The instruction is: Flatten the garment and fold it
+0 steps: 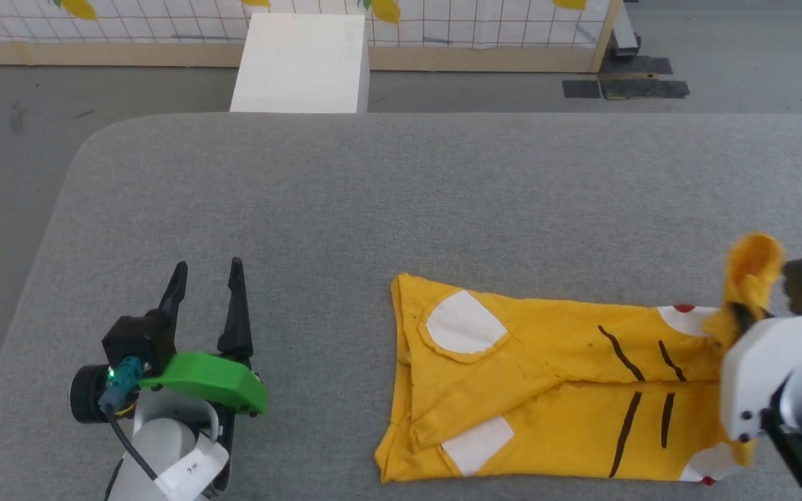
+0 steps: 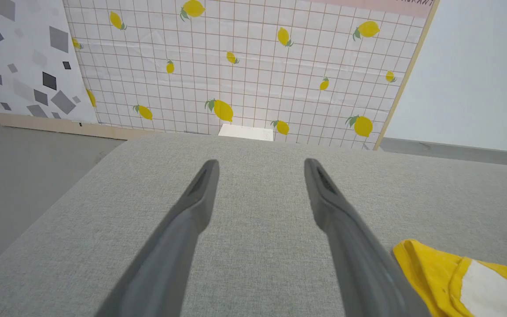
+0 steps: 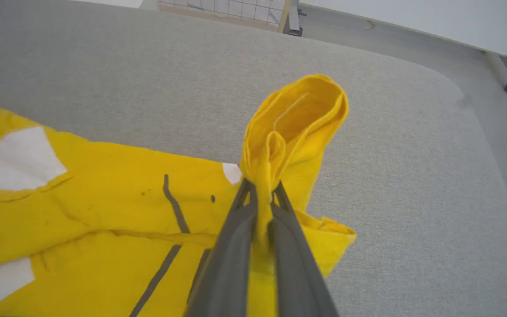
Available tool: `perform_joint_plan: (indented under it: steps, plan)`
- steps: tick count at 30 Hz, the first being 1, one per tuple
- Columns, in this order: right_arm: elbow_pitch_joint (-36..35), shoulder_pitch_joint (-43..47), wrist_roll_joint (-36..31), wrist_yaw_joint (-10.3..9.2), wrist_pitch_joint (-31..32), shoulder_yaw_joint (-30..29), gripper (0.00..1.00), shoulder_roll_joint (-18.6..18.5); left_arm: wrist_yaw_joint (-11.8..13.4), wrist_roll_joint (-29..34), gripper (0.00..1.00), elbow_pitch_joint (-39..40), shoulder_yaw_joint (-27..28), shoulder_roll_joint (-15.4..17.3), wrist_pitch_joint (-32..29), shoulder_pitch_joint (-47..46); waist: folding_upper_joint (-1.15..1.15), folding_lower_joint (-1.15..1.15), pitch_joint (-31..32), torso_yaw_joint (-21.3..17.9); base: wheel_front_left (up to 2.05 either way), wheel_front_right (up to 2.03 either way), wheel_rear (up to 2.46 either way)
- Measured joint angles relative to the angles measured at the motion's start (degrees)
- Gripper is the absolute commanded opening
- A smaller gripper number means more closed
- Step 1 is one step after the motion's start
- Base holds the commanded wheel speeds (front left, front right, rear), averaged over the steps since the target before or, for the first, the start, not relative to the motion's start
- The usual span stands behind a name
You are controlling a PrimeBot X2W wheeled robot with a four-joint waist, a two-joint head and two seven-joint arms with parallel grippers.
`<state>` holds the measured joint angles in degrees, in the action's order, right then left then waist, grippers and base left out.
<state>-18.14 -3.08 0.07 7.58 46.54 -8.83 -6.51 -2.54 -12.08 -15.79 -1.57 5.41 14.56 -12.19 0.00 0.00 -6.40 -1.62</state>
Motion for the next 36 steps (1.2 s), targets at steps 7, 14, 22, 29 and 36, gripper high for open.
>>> perform_joint_plan:
  steps: [7,14,22,29,36]
  plan:
    - [-5.25,-1.53,1.71,-0.01,4.38,16.81,0.0,-3.01,-0.53,0.03,1.0,-0.48,-0.14,-0.37,0.0,-0.04,0.0,0.0,-0.39,1.1,0.0,0.0,0.0]
    - [5.21,-8.83,3.6,-0.01,0.81,30.05,0.0,-1.43,-1.0,0.21,1.0,-0.79,0.01,-0.63,0.0,-0.38,0.0,0.0,-1.65,2.32,0.0,0.0,0.0]
    - [22.81,-15.89,5.1,-0.01,-5.79,35.61,0.0,1.58,-1.51,0.45,1.0,-0.81,-0.18,-1.33,0.0,-2.07,0.0,0.0,-3.62,3.9,0.0,0.0,0.0]
    - [35.2,-19.82,7.68,-0.01,-7.75,38.49,0.0,3.02,-1.79,0.51,1.0,-1.18,0.12,-1.55,0.0,-2.52,0.0,0.0,-4.8,4.88,0.0,0.0,0.0]
    - [40.76,-21.67,12.38,-0.01,-9.14,41.56,1.0,3.33,-1.94,0.52,1.0,-1.52,0.64,-1.8,0.0,-2.52,0.0,0.0,-4.33,4.73,0.0,0.0,0.0]
